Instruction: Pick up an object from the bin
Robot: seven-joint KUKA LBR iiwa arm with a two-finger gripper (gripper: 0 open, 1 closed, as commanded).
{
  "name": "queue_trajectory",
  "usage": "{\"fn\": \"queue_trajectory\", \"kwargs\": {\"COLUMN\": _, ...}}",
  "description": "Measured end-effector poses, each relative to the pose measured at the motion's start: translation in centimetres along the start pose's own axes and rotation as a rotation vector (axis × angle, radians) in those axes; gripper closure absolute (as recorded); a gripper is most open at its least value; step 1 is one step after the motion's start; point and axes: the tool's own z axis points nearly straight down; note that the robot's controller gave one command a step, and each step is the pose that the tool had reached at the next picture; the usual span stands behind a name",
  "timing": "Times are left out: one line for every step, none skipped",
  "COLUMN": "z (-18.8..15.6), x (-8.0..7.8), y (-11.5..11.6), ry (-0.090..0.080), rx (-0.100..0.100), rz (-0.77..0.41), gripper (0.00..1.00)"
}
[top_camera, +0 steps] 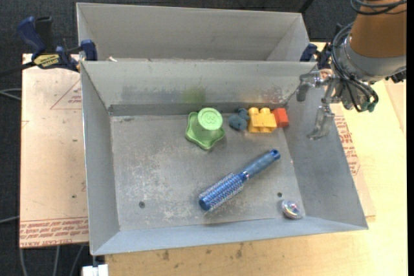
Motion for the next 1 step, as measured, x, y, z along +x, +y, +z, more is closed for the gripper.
{"fn": "queue_trajectory", "kwargs": {"z": 16.96, "x": 0.96, "y": 1.23, "ry": 0.009, "rx": -0.003, "rz": -0.11, "gripper": 0.0}}
